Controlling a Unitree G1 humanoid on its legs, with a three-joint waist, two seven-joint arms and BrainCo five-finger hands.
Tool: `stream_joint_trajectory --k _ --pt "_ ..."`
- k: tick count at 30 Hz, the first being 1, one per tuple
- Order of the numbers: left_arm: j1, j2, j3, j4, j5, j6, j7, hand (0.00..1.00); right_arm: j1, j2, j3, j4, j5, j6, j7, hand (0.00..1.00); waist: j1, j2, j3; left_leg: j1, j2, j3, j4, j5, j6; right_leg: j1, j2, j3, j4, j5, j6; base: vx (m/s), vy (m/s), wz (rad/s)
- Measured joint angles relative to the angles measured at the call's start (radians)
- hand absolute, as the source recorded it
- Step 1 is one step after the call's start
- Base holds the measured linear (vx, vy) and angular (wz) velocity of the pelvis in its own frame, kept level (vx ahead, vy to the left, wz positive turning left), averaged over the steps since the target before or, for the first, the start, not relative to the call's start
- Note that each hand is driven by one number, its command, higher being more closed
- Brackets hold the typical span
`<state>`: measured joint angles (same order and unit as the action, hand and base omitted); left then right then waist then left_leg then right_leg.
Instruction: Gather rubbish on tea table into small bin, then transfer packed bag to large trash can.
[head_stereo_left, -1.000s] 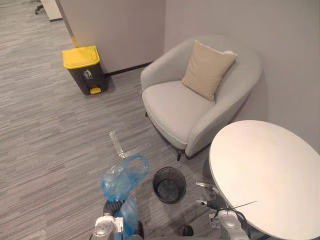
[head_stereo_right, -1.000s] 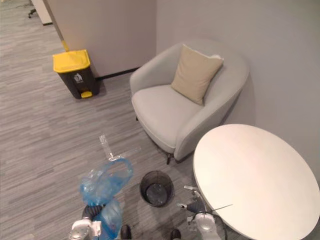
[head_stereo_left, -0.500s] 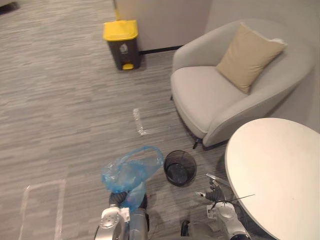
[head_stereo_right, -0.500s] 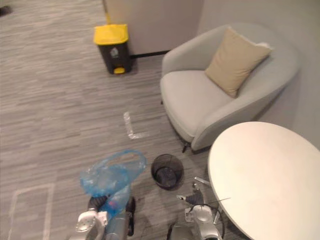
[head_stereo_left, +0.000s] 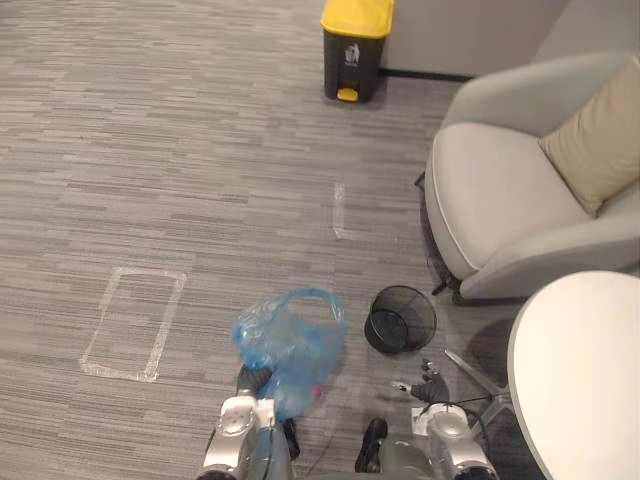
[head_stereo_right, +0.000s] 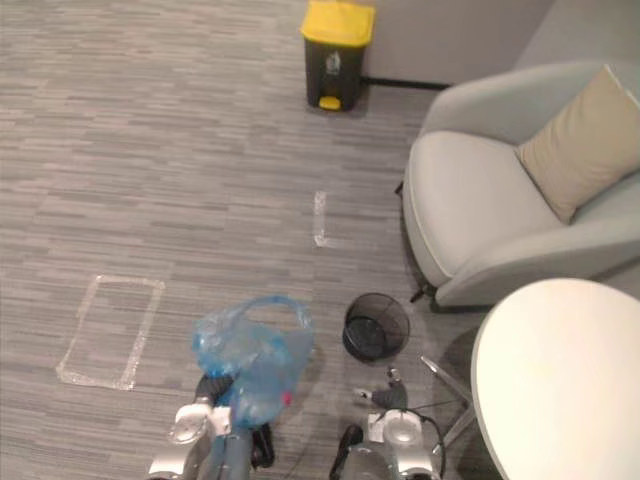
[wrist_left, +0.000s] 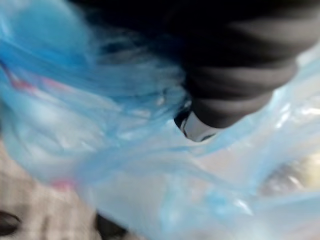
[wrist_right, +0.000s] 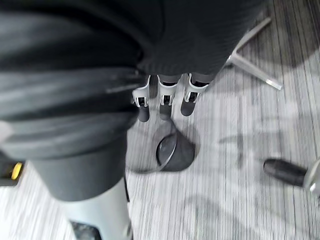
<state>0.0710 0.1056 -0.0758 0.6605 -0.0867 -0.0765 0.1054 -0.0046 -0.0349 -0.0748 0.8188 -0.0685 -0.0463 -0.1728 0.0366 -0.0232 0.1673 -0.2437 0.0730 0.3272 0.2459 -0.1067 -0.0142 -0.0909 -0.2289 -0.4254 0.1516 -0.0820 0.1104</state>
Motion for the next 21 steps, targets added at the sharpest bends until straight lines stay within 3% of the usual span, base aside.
stream_joint_trajectory --k 2,5,7,9,10,11,12,14,15,17,18,19,20,21 --pt "0.002 0.011 0.004 0.001 0.006 0.0 0.0 1.0 0.0 0.0 0.0 0.029 -0.001 0.002 0.004 0.0 0.001 0.002 0.001 -0.004 -0.02 -0.013 0.004 -0.01 0.013 0.006 -0.008 0.003 0.001 -0.005 0.007 0.01 0.133 0.33" --pt "0.026 0.017 0.016 -0.002 0.007 0.0 -0.003 1.0 0.003 -0.006 0.0 0.034 -0.003 0.012 0.009 0.0 -0.014 -0.005 0.003 -0.009 -0.059 -0.035 0.069 -0.075 0.044 -0.002 -0.062 0.015 0.105 -0.092 0.03 0.06 0.112 0.27" --pt "0.036 0.022 0.018 -0.004 0.007 0.0 -0.002 1.0 0.005 -0.005 0.0 0.034 -0.003 0.014 0.011 0.0 -0.032 -0.022 -0.003 -0.017 -0.09 -0.061 0.094 -0.101 0.06 -0.036 -0.076 0.072 0.179 -0.153 0.011 0.09 0.065 0.47" --pt "0.036 0.028 0.018 -0.016 0.007 0.001 -0.002 1.0 0.002 -0.007 -0.007 0.039 -0.003 0.016 0.015 0.0 -0.053 -0.037 -0.002 -0.014 -0.115 -0.099 0.099 -0.116 0.082 -0.066 -0.077 0.131 0.274 -0.165 -0.031 0.17 0.028 0.52" --pt "0.032 0.028 0.018 -0.021 0.006 0.002 -0.001 1.0 -0.007 -0.008 -0.018 0.062 -0.003 0.017 0.016 0.0 -0.052 -0.03 0.005 0.002 -0.102 -0.115 0.1 -0.123 0.093 -0.105 -0.059 0.152 0.346 -0.184 -0.035 0.27 -0.008 0.18" --pt "0.029 0.028 0.02 -0.021 0.006 0.002 0.0 1.0 -0.019 -0.006 -0.018 0.074 -0.002 0.018 0.017 0.0 -0.051 -0.017 0.014 0.039 -0.079 -0.129 0.091 -0.138 0.083 -0.13 -0.009 0.146 0.369 -0.201 -0.039 0.25 -0.005 0.08" --pt "0.028 0.031 0.02 -0.021 0.005 0.003 0.0 1.0 -0.02 -0.006 -0.017 0.074 -0.002 0.017 0.016 0.0 -0.051 -0.014 0.016 0.053 -0.073 -0.131 0.083 -0.142 0.08 -0.138 0.005 0.14 0.371 -0.202 -0.039 0.33 -0.023 0.01" --pt "0.016 0.037 0.021 -0.021 0.005 0.003 0.0 1.0 -0.015 -0.01 -0.017 0.074 -0.002 0.017 0.016 0.0 -0.057 0.004 0.028 0.138 -0.046 -0.148 0.027 -0.156 0.062 -0.198 0.08 0.085 0.316 -0.181 -0.063 0.28 -0.038 0.11" --pt "0.009 0.038 0.021 -0.021 0.006 0.002 0.0 1.0 -0.011 -0.011 -0.018 0.074 -0.002 0.018 0.016 0.0 -0.057 0.001 0.029 0.169 -0.045 -0.154 0.0 -0.157 0.056 -0.219 0.097 0.063 0.269 -0.157 -0.072 0.38 -0.074 0.41" --pt "-0.007 0.038 0.02 -0.02 0.006 0.002 -0.001 1.0 0.014 -0.012 -0.023 0.073 -0.002 0.019 0.017 0.0 -0.088 -0.031 0.03 0.237 -0.063 -0.193 -0.036 -0.174 0.009 -0.268 0.112 0.052 0.102 -0.002 -0.091 0.49 -0.133 0.71" --pt "-0.007 0.038 0.02 -0.019 0.006 0.002 -0.001 1.0 0.019 -0.012 -0.031 0.069 0.001 0.019 0.018 0.0 -0.092 -0.034 0.029 0.249 -0.064 -0.203 -0.036 -0.181 0.002 -0.272 0.112 0.057 0.095 0.031 -0.104 0.53 -0.182 0.74" --pt "-0.006 0.033 0.02 -0.017 0.006 0.002 -0.001 1.0 0.027 -0.016 -0.045 0.063 0.001 0.019 0.018 0.0 -0.097 -0.038 0.023 0.277 -0.055 -0.225 -0.033 -0.199 -0.025 -0.257 0.12 0.057 0.096 0.116 -0.18 0.56 -0.18 0.32" --pt "-0.004 0.024 0.019 -0.022 0.006 0.002 -0.002 1.0 0.023 -0.023 -0.053 0.062 0.001 0.02 0.018 0.0 -0.092 -0.012 0.021 0.279 -0.024 -0.222 -0.033 -0.198 -0.046 -0.257 0.136 0.044 0.117 0.102 -0.182 0.57 -0.176 0.26" --pt "-0.002 0.025 0.019 -0.022 0.006 -0.001 -0.003 1.0 0.009 -0.022 -0.06 0.057 0.001 0.018 0.018 0.0 -0.09 -0.005 0.022 0.276 -0.019 -0.217 -0.024 -0.184 -0.071 -0.257 0.141 0.042 0.129 0.066 -0.19 0.54 -0.172 -0.06"
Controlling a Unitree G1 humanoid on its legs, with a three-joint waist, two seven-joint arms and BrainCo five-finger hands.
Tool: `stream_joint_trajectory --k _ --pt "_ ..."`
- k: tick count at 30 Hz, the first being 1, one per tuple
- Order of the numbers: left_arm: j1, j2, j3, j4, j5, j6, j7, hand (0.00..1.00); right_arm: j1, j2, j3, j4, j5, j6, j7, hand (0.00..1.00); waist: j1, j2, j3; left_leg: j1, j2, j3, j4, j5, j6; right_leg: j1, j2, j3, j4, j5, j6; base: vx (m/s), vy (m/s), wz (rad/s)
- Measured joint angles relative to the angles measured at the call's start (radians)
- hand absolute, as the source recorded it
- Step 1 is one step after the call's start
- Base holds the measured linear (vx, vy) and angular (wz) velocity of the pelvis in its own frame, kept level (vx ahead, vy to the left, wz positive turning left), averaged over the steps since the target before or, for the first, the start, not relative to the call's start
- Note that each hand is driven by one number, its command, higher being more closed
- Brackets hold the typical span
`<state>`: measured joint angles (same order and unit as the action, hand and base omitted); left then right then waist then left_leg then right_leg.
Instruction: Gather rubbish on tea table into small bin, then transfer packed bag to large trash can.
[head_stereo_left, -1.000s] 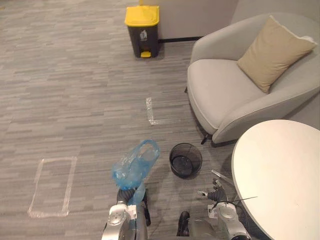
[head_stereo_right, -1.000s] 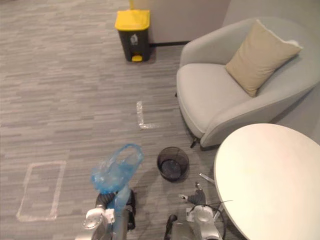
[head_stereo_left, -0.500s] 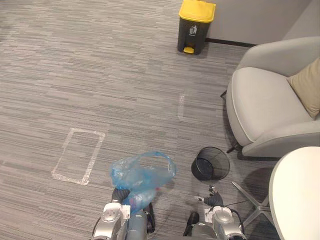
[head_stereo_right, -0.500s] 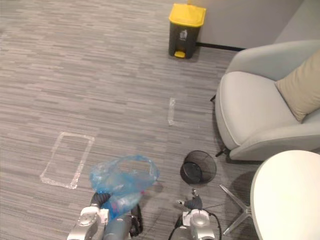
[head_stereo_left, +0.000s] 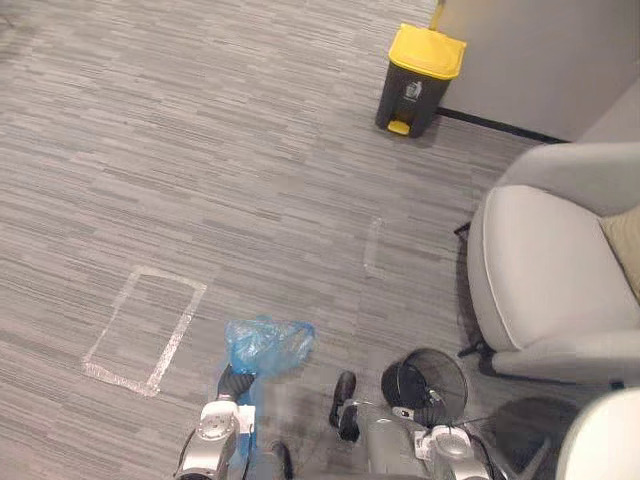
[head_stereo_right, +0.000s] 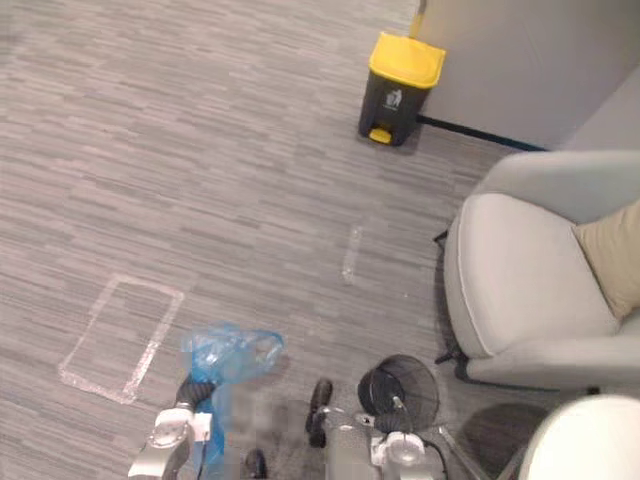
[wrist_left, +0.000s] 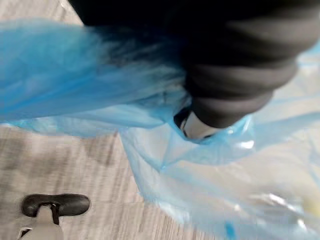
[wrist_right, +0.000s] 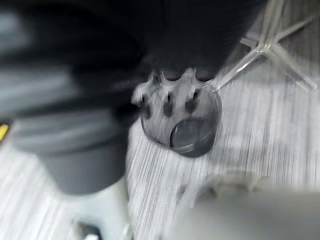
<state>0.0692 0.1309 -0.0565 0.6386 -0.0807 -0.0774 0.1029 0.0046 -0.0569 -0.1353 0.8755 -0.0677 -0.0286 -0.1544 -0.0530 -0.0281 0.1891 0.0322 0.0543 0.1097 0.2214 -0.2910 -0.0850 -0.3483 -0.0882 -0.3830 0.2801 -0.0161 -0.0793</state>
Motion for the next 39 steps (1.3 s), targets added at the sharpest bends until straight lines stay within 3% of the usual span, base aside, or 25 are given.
stream_joint_trajectory --k 2,3,4,6,8,11,12,13,14,16,18,19,20,21,22,23,25,28,29,30,34,36,37,38,39 --pt "-0.001 -0.019 0.003 0.001 0.0 0.002 0.001 1.0 -0.016 0.0 0.0 -0.015 0.0 -0.002 0.001 0.0 -0.003 0.021 0.012 -0.037 0.04 0.025 0.172 0.01 -0.018 0.062 0.036 -0.003 -0.027 -0.034 -0.003 0.52 -0.15 -0.09" --pt "0.007 -0.033 0.02 -0.004 0.001 0.002 -0.002 1.0 -0.005 0.005 0.004 -0.039 0.0 0.0 0.005 0.0 0.005 0.035 0.02 -0.1 0.085 0.053 0.41 0.042 -0.054 0.147 0.068 0.006 -0.079 -0.04 -0.006 0.6 -0.082 -0.39" --pt "0.038 -0.053 0.035 -0.036 0.0 0.001 -0.009 1.0 0.003 0.017 0.021 -0.079 0.0 -0.001 0.005 0.0 0.022 0.038 0.021 -0.182 0.148 0.093 0.665 0.022 -0.029 0.232 0.096 0.041 -0.115 -0.064 -0.012 0.58 -0.046 -0.47" --pt "0.042 -0.076 0.037 -0.061 -0.001 0.001 -0.02 1.0 0.003 0.02 0.021 -0.119 0.0 -0.004 0.006 0.0 0.051 0.034 0.021 -0.26 0.184 0.136 0.755 -0.011 0.018 0.296 0.101 0.091 -0.135 -0.085 -0.009 0.4 0.026 -0.78" --pt "0.039 -0.089 0.037 -0.081 -0.001 -0.003 -0.023 1.0 -0.007 0.02 0.021 -0.122 0.0 -0.011 0.005 0.0 0.081 0.025 0.017 -0.35 0.197 0.146 0.658 -0.029 0.045 0.34 0.088 0.154 -0.165 -0.099 0.014 0.42 0.136 -0.93" --pt "0.031 -0.092 0.039 -0.08 -0.001 -0.002 -0.022 1.0 0.005 0.032 0.015 -0.123 -0.002 -0.008 -0.006 0.0 0.087 0.011 0.028 -0.421 0.16 0.114 0.399 0.008 0.041 0.387 0.033 0.203 -0.163 -0.142 0.073 0.29 0.186 -0.39" --pt "0.032 -0.096 0.04 -0.078 -0.001 -0.002 -0.021 1.0 0.014 0.032 0.009 -0.12 -0.002 -0.007 -0.008 0.0 0.088 0.01 0.027 -0.414 0.143 0.099 0.312 0.043 0.028 0.397 0.02 0.209 -0.161 -0.153 0.09 0.47 0.381 -0.28" --pt "0.034 -0.111 0.04 -0.077 -0.001 -0.002 -0.02 1.0 0.029 0.019 -0.001 -0.115 -0.002 -0.005 -0.013 0.0 0.088 0.028 0.02 -0.398 0.128 0.06 0.125 0.14 0.008 0.408 0.02 0.223 -0.162 -0.178 0.128 0.37 0.356 -0.47" --pt "0.033 -0.108 0.039 -0.06 -0.001 -0.001 -0.019 1.0 0.029 0.025 0.0 -0.091 -0.002 0.003 -0.017 0.0 0.104 0.012 0.015 -0.378 0.104 0.058 0.116 0.262 0.015 0.419 -0.006 0.261 -0.159 -0.201 0.161 0.46 0.409 -0.42" --pt "0.018 -0.091 0.041 -0.06 -0.001 0.001 -0.016 1.0 0.036 0.051 0.006 -0.094 -0.003 0.004 -0.016 0.0 0.103 -0.03 -0.001 -0.375 0.06 0.091 0.126 0.207 0.026 0.418 -0.057 0.254 -0.157 -0.201 0.163 0.4 0.269 -0.27" --pt "0.014 -0.083 0.04 -0.062 -0.001 0.003 -0.017 1.0 0.032 0.061 0.005 -0.098 -0.008 0.005 -0.015 0.0 0.108 -0.031 -0.001 -0.359 0.054 0.13 0.188 0.15 0.059 0.412 -0.09 0.267 -0.087 -0.201 0.178 0.39 0.239 -0.4" --pt "0.027 -0.083 0.039 -0.078 -0.002 0.006 -0.013 1.0 0.031 0.061 0.008 -0.103 -0.01 0.002 -0.014 0.0 0.111 -0.024 0.003 -0.305 0.053 0.161 0.202 0.098 0.067 0.379 -0.112 0.297 0.051 -0.201 0.196 0.42 0.263 -0.66" --pt "0.055 -0.078 0.035 -0.091 -0.003 0.006 -0.012 1.0 0.032 0.062 0.014 -0.102 -0.01 0.002 -0.013 0.0 0.111 -0.019 0.006 -0.239 0.051 0.192 0.191 0.068 0.074 0.302 -0.136 0.325 0.259 -0.184 0.257 0.35 0.214 -0.64" --pt "0.06 -0.074 0.034 -0.096 -0.003 0.006 -0.012 1.0 0.032 0.063 0.017 -0.102 -0.01 0.002 -0.013 0.0 0.11 -0.018 0.005 -0.223 0.048 0.199 0.185 0.06 0.075 0.273 -0.14 0.335 0.331 -0.183 0.282 0.39 0.153 -0.37" --pt "0.06 -0.059 0.027 -0.106 -0.004 0.006 -0.004 1.0 0.033 0.065 0.023 -0.102 -0.011 0.002 -0.012 0.0 0.098 -0.02 0.004 -0.176 0.041 0.207 0.165 0.041 0.079 0.172 -0.146 0.335 0.523 -0.2 0.277 0.31 0.043 -0.15" --pt "0.059 -0.054 0.027 -0.108 -0.012 0.006 0.008 1.0 0.032 0.065 0.023 -0.102 -0.011 0.003 -0.013 0.0 0.096 -0.018 0.006 -0.142 0.04 0.21 0.146 0.025 0.077 0.102 -0.14 0.305 0.6 -0.223 0.238 0.38 0.039 -0.11" --pt "0.063 -0.049 0.027 -0.107 -0.022 0.007 0.012 1.0 0.036 0.066 0.023 -0.101 -0.011 0.007 -0.013 0.0 0.09 -0.01 0.012 -0.089 0.04 0.21 0.108 -0.002 0.073 0.025 -0.135 0.231 0.61 -0.25 0.187 0.35 -0.041 -0.09" --pt "0.052 -0.044 0.043 -0.081 -0.03 0.007 0.018 1.0 0.023 0.056 0.031 -0.066 -0.011 0.01 -0.013 0.0 0.069 -0.003 0.015 -0.002 0.046 0.21 0.039 -0.02 0.049 -0.064 -0.091 0.15 0.387 -0.236 0.144 0.39 -0.098 0.08" --pt "0.042 -0.029 0.048 -0.055 -0.03 0.006 0.023 1.0 0.012 0.048 0.034 -0.039 -0.013 0.013 -0.013 0.0 0.055 -0.012 0.011 0.04 0.038 0.203 -0.002 -0.017 0.024 -0.067 -0.058 0.139 0.182 -0.153 0.131 0.61 -0.162 0.41" --pt "0.034 -0.032 0.05 -0.012 -0.03 0.007 0.026 1.0 0.017 0.029 0.034 -0.022 -0.008 0.012 -0.012 0.0 0.045 0.001 0.01 0.081 0.037 0.164 -0.03 -0.024 -0.01 -0.052 -0.028 0.151 0.111 -0.014 0.036 0.52 -0.135 0.3" --pt "0.02 -0.053 0.066 0.001 -0.031 0.005 0.028 1.0 -0.016 -0.011 0.008 -0.021 -0.013 0.012 -0.014 0.0 0.044 0.052 0.005 0.072 0.079 0.076 0.022 0.042 -0.053 -0.03 -0.017 0.101 0.173 -0.101 -0.002 0.53 -0.153 0.24" --pt "0.025 -0.075 0.071 -0.002 -0.031 0.006 0.026 1.0 0.011 -0.009 -0.002 -0.029 -0.012 0.014 -0.014 0.0 0.039 0.056 0.007 0.04 0.102 0.058 0.208 0.119 -0.063 0.087 -0.014 0.064 0.121 -0.124 0.007 0.45 -0.147 0.47" --pt "0.038 -0.093 0.08 -0.02 -0.031 0.006 0.024 1.0 0.027 -0.003 0.008 -0.039 -0.012 0.012 -0.014 0.0 0.048 0.053 0.009 -0.037 0.133 0.062 0.428 0.22 -0.059 0.184 -0.009 0.057 0.054 -0.133 0.013 0.47 -0.062 0.21" --pt "0.061 -0.112 0.08 -0.05 -0.038 0.004 0.018 1.0 0.033 0.001 0.018 -0.051 -0.011 0.011 -0.014 0.0 0.063 0.047 0.014 -0.137 0.184 0.087 0.645 0.174 -0.023 0.263 -0.001 0.06 -0.004 -0.149 0.0 0.45 -0.018 0.05" --pt "0.062 -0.118 0.081 -0.059 -0.04 0.004 0.016 1.0 0.033 0.005 0.018 -0.057 -0.01 0.011 -0.014 0.0 0.068 0.054 0.013 -0.172 0.199 0.095 0.701 0.143 -0.009 0.285 0.0 0.06 -0.02 -0.154 0.0 0.4 0.033 -0.12"
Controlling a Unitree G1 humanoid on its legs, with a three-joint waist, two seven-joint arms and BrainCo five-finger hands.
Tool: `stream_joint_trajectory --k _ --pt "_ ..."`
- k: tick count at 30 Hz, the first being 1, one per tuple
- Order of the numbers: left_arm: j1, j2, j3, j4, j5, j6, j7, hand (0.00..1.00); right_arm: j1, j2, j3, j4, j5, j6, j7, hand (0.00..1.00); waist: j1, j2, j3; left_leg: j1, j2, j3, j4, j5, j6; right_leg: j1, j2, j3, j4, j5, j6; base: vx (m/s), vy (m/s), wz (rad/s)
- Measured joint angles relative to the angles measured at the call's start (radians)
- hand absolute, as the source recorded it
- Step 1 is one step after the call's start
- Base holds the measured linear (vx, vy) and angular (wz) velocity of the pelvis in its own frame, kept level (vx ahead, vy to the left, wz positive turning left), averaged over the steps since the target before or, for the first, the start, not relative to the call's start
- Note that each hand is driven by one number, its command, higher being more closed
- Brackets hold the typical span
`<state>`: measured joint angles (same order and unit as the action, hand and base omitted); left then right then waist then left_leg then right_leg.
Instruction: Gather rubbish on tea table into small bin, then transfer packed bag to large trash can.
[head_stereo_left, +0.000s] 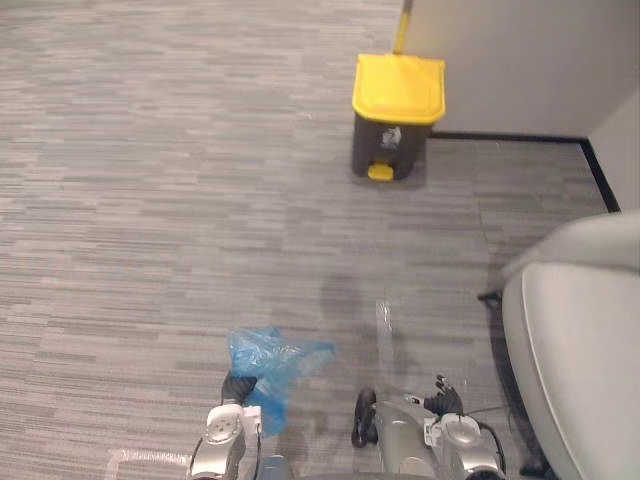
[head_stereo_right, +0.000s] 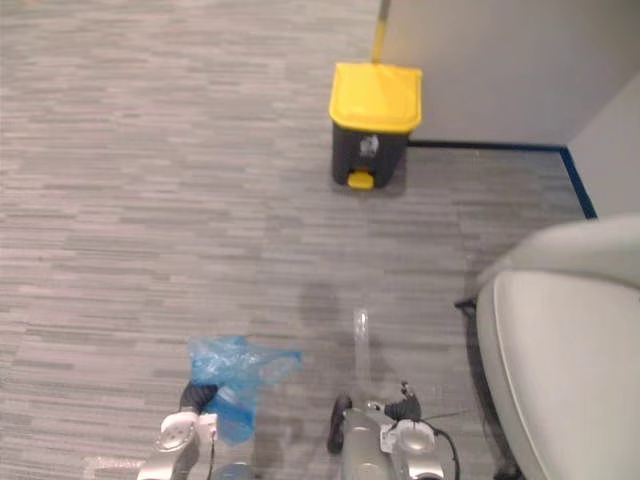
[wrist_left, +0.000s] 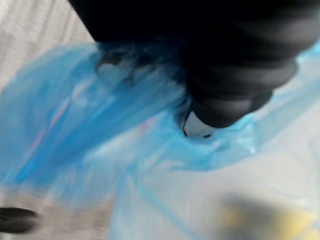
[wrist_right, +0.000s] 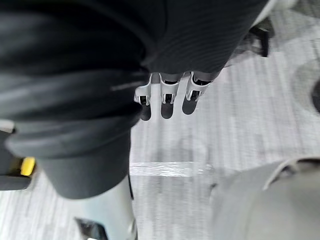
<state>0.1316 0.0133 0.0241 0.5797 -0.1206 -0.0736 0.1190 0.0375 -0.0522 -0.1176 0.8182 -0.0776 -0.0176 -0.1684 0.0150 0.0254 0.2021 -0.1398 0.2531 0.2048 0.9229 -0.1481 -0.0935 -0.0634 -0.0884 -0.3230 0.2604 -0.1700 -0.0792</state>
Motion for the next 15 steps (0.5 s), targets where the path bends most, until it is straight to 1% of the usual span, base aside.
stream_joint_trajectory --k 1,2,3,4,5,6,7,8,9,10,11,12,13,14,15 --pt "-0.001 -0.009 0.0 -0.013 -0.002 0.001 -0.011 1.0 0.0 0.012 -0.001 -0.019 0.001 -0.001 0.0 0.0 0.01 -0.008 0.006 -0.094 0.019 0.024 0.064 -0.054 0.016 0.046 -0.001 0.001 -0.033 -0.004 0.005 0.41 0.083 -0.18" --pt "-0.001 -0.01 0.0 -0.022 -0.003 0.0 -0.015 1.0 -0.001 0.014 -0.006 -0.019 0.002 -0.002 0.001 0.0 0.023 -0.015 0.006 -0.157 0.022 0.046 0.037 -0.081 0.032 0.08 -0.009 0.008 -0.062 -0.013 0.021 0.33 0.078 -0.2" --pt "-0.003 -0.01 0.0 -0.022 -0.003 0.0 -0.016 1.0 0.0 0.016 -0.007 -0.019 0.004 -0.002 0.0 0.0 0.028 -0.016 0.006 -0.181 0.022 0.052 0.009 -0.089 0.04 0.092 -0.012 0.008 -0.071 -0.02 0.032 0.42 0.174 -0.21" --pt "-0.011 -0.011 0.0 -0.024 -0.003 0.001 -0.017 1.0 0.003 0.029 -0.008 -0.019 0.009 -0.001 -0.001 0.0 0.036 -0.016 0.007 -0.222 0.011 0.07 -0.109 -0.092 0.043 0.12 -0.027 0.01 -0.077 -0.037 0.062 0.3 0.179 -0.09" --pt "-0.01 -0.014 0.0 -0.023 -0.001 0.001 -0.017 1.0 0.005 0.032 -0.02 -0.019 0.01 0.0 -0.003 0.0 0.038 -0.017 0.007 -0.231 -0.008 0.077 -0.226 -0.083 0.048 0.137 -0.04 0.011 -0.074 -0.052 0.086 0.48 0.316 -0.01" --pt "-0.007 -0.023 0.001 -0.018 -0.001 0.001 -0.017 1.0 0.02 0.031 -0.046 -0.019 0.01 0.001 -0.007 0.0 0.04 -0.004 0.001 -0.223 -0.046 0.066 -0.466 -0.015 0.049 0.167 -0.051 0.012 -0.071 -0.08 0.13 0.36 0.275 0.01" --pt "-0.003 -0.028 0.001 -0.019 -0.001 0.001 -0.016 1.0 0.024 0.019 -0.054 -0.016 0.01 0.001 -0.008 0.0 0.042 0.015 -0.007 -0.214 -0.059 0.043 -0.555 0.076 0.042 0.172 -0.045 0.02 -0.072 -0.095 0.153 0.49 0.344 0.01" --pt "-0.012 -0.01 0.011 0.004 0.0 0.002 -0.012 1.0 0.006 0.043 -0.055 0.007 0.01 0.01 -0.007 0.0 0.041 -0.053 -0.012 -0.179 -0.126 0.075 -0.602 0.087 0.044 0.177 -0.085 0.091 -0.097 -0.092 0.165 0.39 0.24 -0.03" --pt "-0.015 -0.004 0.012 0.004 0.0 0.001 -0.012 1.0 0.002 0.048 -0.056 0.007 0.01 0.01 -0.007 0.0 0.042 -0.065 -0.014 -0.179 -0.137 0.076 -0.603 0.082 0.047 0.171 -0.088 0.103 -0.103 -0.082 0.163 0.43 0.218 -0.08" --pt "-0.026 0.011 0.019 0.015 0.0 0.001 -0.012 1.0 -0.01 0.054 -0.057 0.014 0.009 0.009 -0.007 0.0 0.045 -0.083 -0.014 -0.183 -0.155 0.08 -0.567 0.038 0.056 0.164 -0.096 0.119 -0.1 -0.066 0.168 0.29 0.123 -0.16" --pt "-0.027 0.011 0.019 0.025 0.001 0.004 -0.014 1.0 -0.02 0.053 -0.057 0.018 0.006 0.009 -0.008 0.0 0.046 -0.085 -0.015 -0.185 -0.155 0.093 -0.529 0.013 0.073 0.165 -0.107 0.134 -0.08 -0.067 0.175 0.36 0.187 -0.32" --pt "-0.023 0.01 0.016 0.028 0.001 0.01 -0.013 1.0 -0.028 0.053 -0.057 0.018 0.004 0.009 -0.008 0.0 0.047 -0.085 -0.015 -0.169 -0.152 0.122 -0.493 -0.037 0.087 0.152 -0.129 0.173 -0.011 -0.076 0.191 0.29 0.174 -0.43" --pt "-0.022 0.009 0.004 0.026 0.001 0.012 -0.011 1.0 -0.029 0.054 -0.055 0.018 0.0 0.005 -0.006 0.0 0.047 -0.083 -0.015 -0.14 -0.152 0.144 -0.483 -0.072 0.089 0.121 -0.145 0.201 0.085 -0.078 0.196 0.45 0.263 -0.65" --pt "-0.012 0.011 -0.008 0.025 0.001 0.014 -0.011 1.0 -0.029 0.055 -0.049 0.02 -0.001 0.004 -0.005 0.0 0.046 -0.075 -0.013 -0.089 -0.154 0.169 -0.489 -0.103 0.094 0.037 -0.169 0.235 0.287 -0.042 0.251 0.44 0.213 -0.6" --pt "-0.01 0.02 -0.016 0.025 0.001 0.015 -0.009 1.0 -0.026 0.056 -0.038 0.022 -0.002 0.005 -0.003 0.0 0.035 -0.068 -0.008 -0.04 -0.156 0.183 -0.501 -0.122 0.1 -0.049 -0.178 0.26 0.484 -0.027 0.283 0.45 0.181 -0.42"
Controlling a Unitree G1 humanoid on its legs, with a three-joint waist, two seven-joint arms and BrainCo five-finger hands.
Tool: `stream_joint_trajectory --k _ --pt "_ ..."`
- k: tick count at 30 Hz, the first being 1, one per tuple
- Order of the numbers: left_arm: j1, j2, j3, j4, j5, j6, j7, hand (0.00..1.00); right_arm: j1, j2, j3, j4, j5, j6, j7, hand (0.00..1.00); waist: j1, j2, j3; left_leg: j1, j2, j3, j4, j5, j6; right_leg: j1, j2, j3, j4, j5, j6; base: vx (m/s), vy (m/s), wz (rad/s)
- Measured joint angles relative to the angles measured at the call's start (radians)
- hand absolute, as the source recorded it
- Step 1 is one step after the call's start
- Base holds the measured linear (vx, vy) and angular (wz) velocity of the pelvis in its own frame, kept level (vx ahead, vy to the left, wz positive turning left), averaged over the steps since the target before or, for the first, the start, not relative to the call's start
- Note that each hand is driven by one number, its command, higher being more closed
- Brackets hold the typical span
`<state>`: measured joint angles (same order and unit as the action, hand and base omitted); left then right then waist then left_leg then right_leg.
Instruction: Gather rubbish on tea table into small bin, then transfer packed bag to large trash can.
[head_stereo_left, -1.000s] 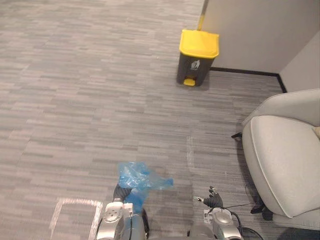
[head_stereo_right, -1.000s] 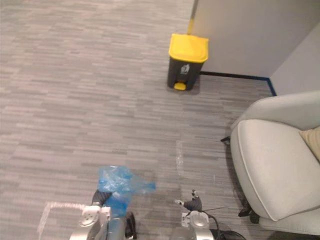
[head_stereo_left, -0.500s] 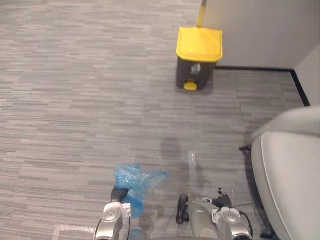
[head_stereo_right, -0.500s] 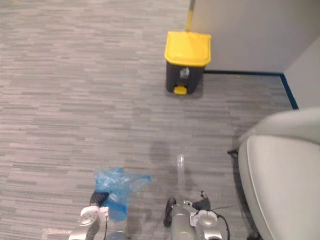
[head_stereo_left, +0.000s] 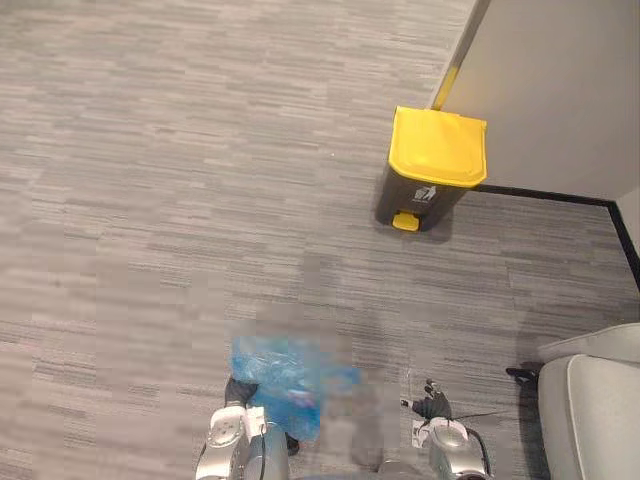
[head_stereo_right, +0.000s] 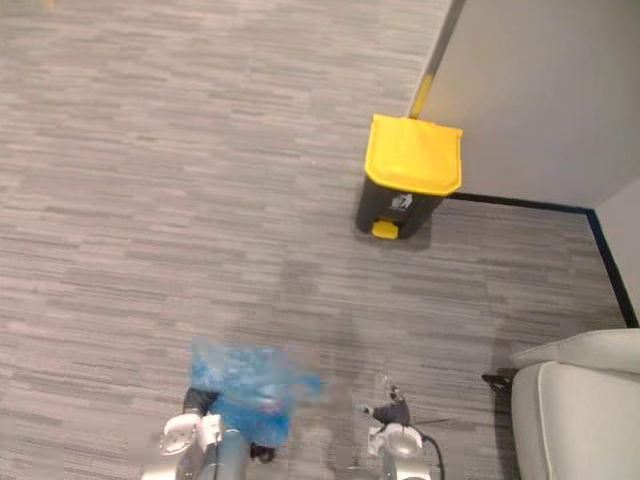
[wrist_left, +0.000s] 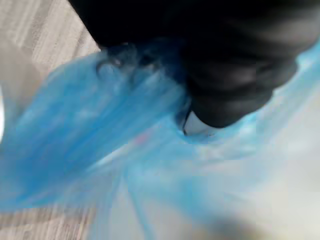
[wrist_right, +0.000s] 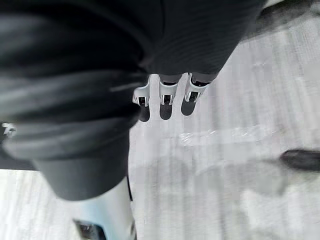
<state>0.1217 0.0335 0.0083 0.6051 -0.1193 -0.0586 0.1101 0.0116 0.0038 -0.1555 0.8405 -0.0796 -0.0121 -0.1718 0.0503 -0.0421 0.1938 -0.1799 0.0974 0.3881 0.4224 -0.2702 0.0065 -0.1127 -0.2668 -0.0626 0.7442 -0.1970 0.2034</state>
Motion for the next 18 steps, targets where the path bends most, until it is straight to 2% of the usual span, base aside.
stream_joint_trajectory --k 1,2,3,4,5,6,7,8,9,10,11,13,15,16,17,18 --pt "-0.001 0.003 0.0 0.0 0.0 0.0 0.001 1.0 0.001 0.0 0.003 -0.001 0.0 0.001 0.001 0.0 -0.002 0.002 0.002 0.019 0.0 0.001 -0.006 -0.007 0.002 -0.027 0.001 0.001 0.054 -0.005 -0.009 0.36 0.063 -0.24" --pt "-0.002 0.014 -0.001 -0.001 0.0 0.0 0.004 1.0 0.005 0.001 0.004 -0.001 0.0 0.001 0.001 0.0 -0.005 0.01 0.006 0.084 0.0 0.008 -0.038 -0.02 -0.002 -0.099 0.009 -0.021 0.175 -0.032 -0.052 0.28 0.011 -0.16" --pt "-0.002 0.016 -0.001 -0.001 0.0 0.0 0.005 1.0 0.008 0.001 0.004 -0.001 0.0 0.001 0.001 0.0 -0.007 0.014 0.009 0.115 0.0 0.011 -0.056 -0.023 -0.005 -0.123 0.014 -0.041 0.196 -0.044 -0.072 0.34 -0.012 -0.16" --pt "-0.001 0.021 -0.001 -0.002 0.0 -0.001 0.005 1.0 0.01 0.0 0.005 -0.001 0.0 0.001 0.001 0.0 -0.016 0.02 0.012 0.16 0.001 0.013 -0.09 -0.025 -0.009 -0.167 0.027 -0.076 0.194 -0.064 -0.101 0.33 -0.046 -0.02" --pt "-0.006 0.027 0.002 -0.001 0.0 -0.001 0.005 1.0 0.003 -0.002 0.013 -0.005 0.0 -0.001 0.001 0.0 -0.028 0.031 0.019 0.201 0.003 0.014 -0.124 -0.025 -0.011 -0.22 0.049 -0.117 0.128 -0.082 -0.12 0.34 -0.067 0.04" --pt "-0.011 0.028 0.003 0.003 0.0 -0.002 0.006 1.0 0.0 -0.005 0.015 -0.003 0.0 -0.002 0.001 0.0 -0.036 0.032 0.019 0.216 0.007 0.013 -0.136 -0.024 -0.012 -0.238 0.061 -0.134 0.079 -0.086 -0.128 0.34 -0.12 0.16" --pt "-0.024 0.03 0.003 0.021 0.0 -0.002 0.006 1.0 -0.002 -0.007 0.016 0.001 0.0 -0.001 0.001 0.0 -0.046 0.031 0.019 0.239 0.015 0.01 -0.153 -0.024 -0.013 -0.266 0.088 -0.155 -0.038 -0.073 -0.14 0.35 -0.168 0.28" --pt "-0.031 0.035 0.002 0.047 0.001 -0.004 0.004 1.0 -0.004 -0.007 0.023 0.003 0.0 -0.001 0.001 0.0 -0.054 0.027 0.017 0.272 0.012 -0.003 -0.186 -0.018 -0.033 -0.275 0.119 -0.158 -0.243 0.011 -0.149 0.45 -0.226 0.36" --pt "-0.033 0.042 0.001 0.059 0.001 -0.004 0.003 1.0 0.002 -0.006 0.024 0.006 0.0 -0.002 0.001 0.0 -0.057 0.003 0.007 0.288 -0.005 -0.021 -0.202 -0.017 -0.052 -0.266 0.128 -0.153 -0.344 0.093 -0.162 0.5 -0.227 0.4" --pt "-0.057 0.033 0.002 0.099 0.001 -0.002 0.003 1.0 -0.003 -0.028 0.021 0.032 -0.001 -0.001 0.002 0.0 -0.067 0.03 0.012 0.309 0.008 -0.07 -0.223 -0.02 -0.081 -0.245 0.152 -0.161 -0.353 0.152 -0.229 0.47 -0.219 0.1" --pt "-0.058 0.029 -0.001 0.108 0.002 -0.003 0.001 1.0 -0.017 -0.045 0.019 0.049 -0.001 0.0 0.001 0.0 -0.055 0.049 0.008 0.307 0.024 -0.109 -0.24 0.006 -0.093 -0.242 0.172 -0.163 -0.347 0.127 -0.241 0.37 -0.182 -0.01" --pt "-0.061 0.028 -0.007 0.124 0.003 -0.003 0.002 1.0 -0.007 -0.049 -0.003 0.049 -0.001 0.001 -0.001 0.0 -0.062 0.055 0.008 0.326 0.035 -0.154 -0.232 0.034 -0.122 -0.231 0.173 -0.181 -0.302 0.065 -0.252 0.34 -0.209 0.12" --pt "-0.065 0.029 -0.006 0.12 0.005 -0.003 0.0 1.0 0.01 -0.045 -0.02 0.04 0.001 0.0 -0.001 0.0 -0.069 0.056 0.01 0.296 0.071 -0.184 -0.086 0.041 -0.135 -0.172 0.181 -0.21 -0.306 0.021 -0.257 0.32 -0.202 0.38" --pt "-0.061 0.02 -0.005 0.112 0.011 -0.003 -0.004 1.0 0.022 -0.043 -0.014 0.036 0.001 0.0 0.0 0.0 -0.068 0.058 0.012 0.234 0.107 -0.206 0.106 0.071 -0.165 -0.107 0.198 -0.22 -0.339 0.007 -0.258 0.27 -0.146 0.17" --pt "-0.045 0.001 -0.003 0.083 0.011 -0.003 -0.008 1.0 0.03 -0.041 0.009 0.023 0.002 0.0 0.0 0.0 -0.058 0.063 0.015 0.141 0.161 -0.214 0.347 0.126 -0.158 -0.033 0.223 -0.216 -0.387 -0.006 -0.271 0.26 -0.108 0.01" --pt "-0.034 -0.008 -0.003 0.07 0.011 -0.003 -0.01 1.0 0.033 -0.04 0.014 0.013 0.003 0.0 0.0 0.0 -0.051 0.064 0.014 0.112 0.175 -0.208 0.419 0.111 -0.149 -0.015 0.23 -0.212 -0.397 -0.013 -0.278 0.32 -0.023 -0.37"
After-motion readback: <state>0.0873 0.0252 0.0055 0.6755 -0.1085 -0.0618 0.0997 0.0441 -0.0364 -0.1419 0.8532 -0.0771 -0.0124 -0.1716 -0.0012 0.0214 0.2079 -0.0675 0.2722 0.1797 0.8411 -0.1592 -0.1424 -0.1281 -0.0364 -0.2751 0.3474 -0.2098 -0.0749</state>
